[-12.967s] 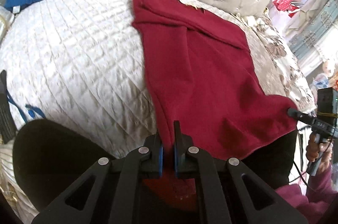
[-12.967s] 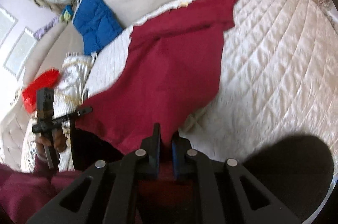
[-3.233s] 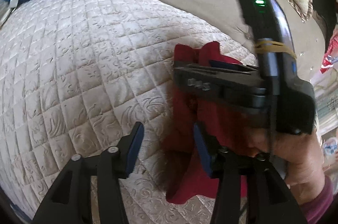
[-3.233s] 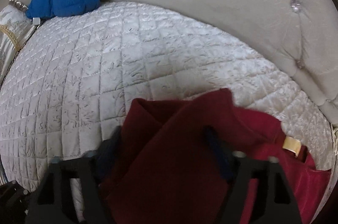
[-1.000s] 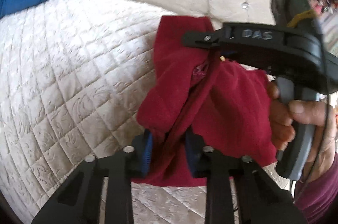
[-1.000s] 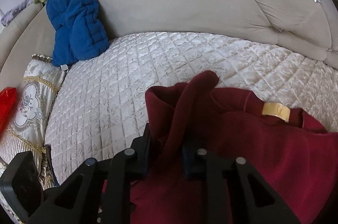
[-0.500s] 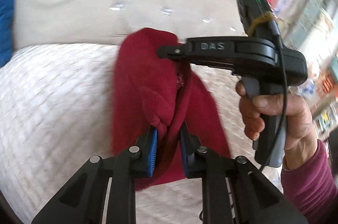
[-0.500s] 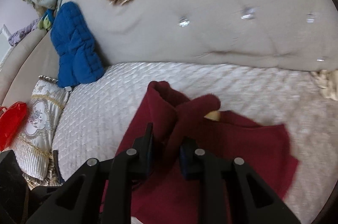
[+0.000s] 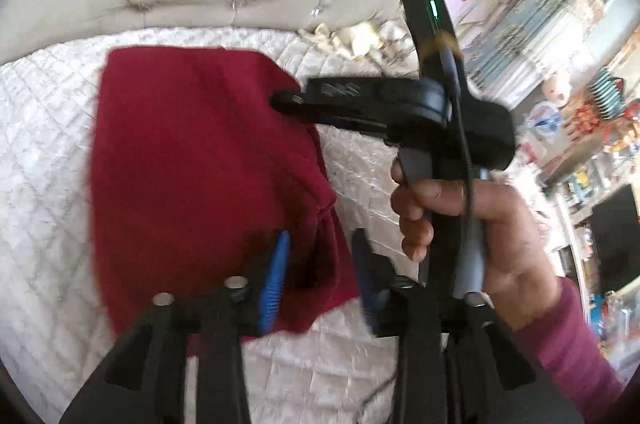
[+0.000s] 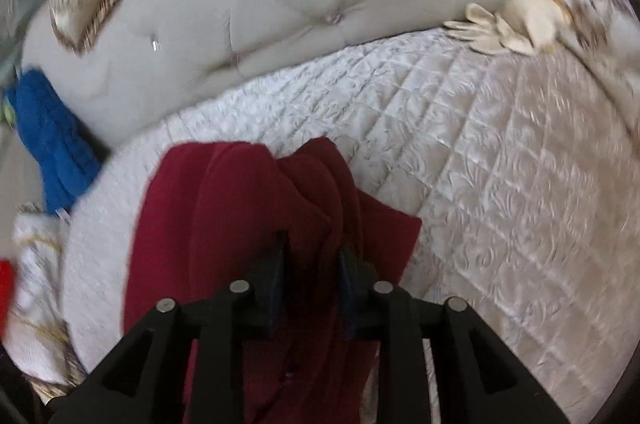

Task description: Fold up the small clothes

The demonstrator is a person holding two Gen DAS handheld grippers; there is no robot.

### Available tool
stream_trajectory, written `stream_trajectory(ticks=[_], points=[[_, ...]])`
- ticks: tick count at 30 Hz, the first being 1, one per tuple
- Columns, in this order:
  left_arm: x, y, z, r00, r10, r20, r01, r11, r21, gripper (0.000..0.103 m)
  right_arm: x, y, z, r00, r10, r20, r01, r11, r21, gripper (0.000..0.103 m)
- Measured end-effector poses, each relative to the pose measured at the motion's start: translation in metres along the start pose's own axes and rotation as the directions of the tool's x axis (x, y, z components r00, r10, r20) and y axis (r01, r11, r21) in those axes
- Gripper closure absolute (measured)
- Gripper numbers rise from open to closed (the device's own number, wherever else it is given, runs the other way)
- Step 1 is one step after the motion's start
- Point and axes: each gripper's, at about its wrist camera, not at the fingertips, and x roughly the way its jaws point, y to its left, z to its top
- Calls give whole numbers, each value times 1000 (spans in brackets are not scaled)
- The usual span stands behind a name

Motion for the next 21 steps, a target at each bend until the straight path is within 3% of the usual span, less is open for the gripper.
stream_trajectory(ticks=[3,6,8,10,11,12,13,18,21], points=[[-39,19,-3,992,82,96,-84,996,21,82,-25,4,-13,999,19,34,-19,1000,-17,56],[-52,47,-10,961,230,153,-231,973,-13,80,-44,17,-36,995,97,34,-95,994,-47,43],[-49,66,-15,953,271,137,-265,962,-62,80,-46,26,-49,991,129,21,-128,990,-62,40],[-33,83,-19,961,259,99,-248,963,-107,80,-40,38,-60,991,132,-12,-132,987,-95,40],[-27,85,-25,965,250,84,-240,964,-112,80,-40,43,-65,993,114,-11,-115,985,-126,54],[-17,90,-29,966,251,62,-244,964,-107,80,-41,48,-71,998,62,3,-60,982,-177,86],[-8,86,-28,966,256,50,-250,963,-98,80,-45,49,-78,999,20,26,-14,978,-206,85],[-4,78,-42,969,246,30,-245,969,-38,80,-55,31,-94,999,1,50,7,985,-174,86],[-1,77,-40,966,257,32,-257,966,-26,80,-54,17,-94,998,43,35,-40,995,-90,84]])
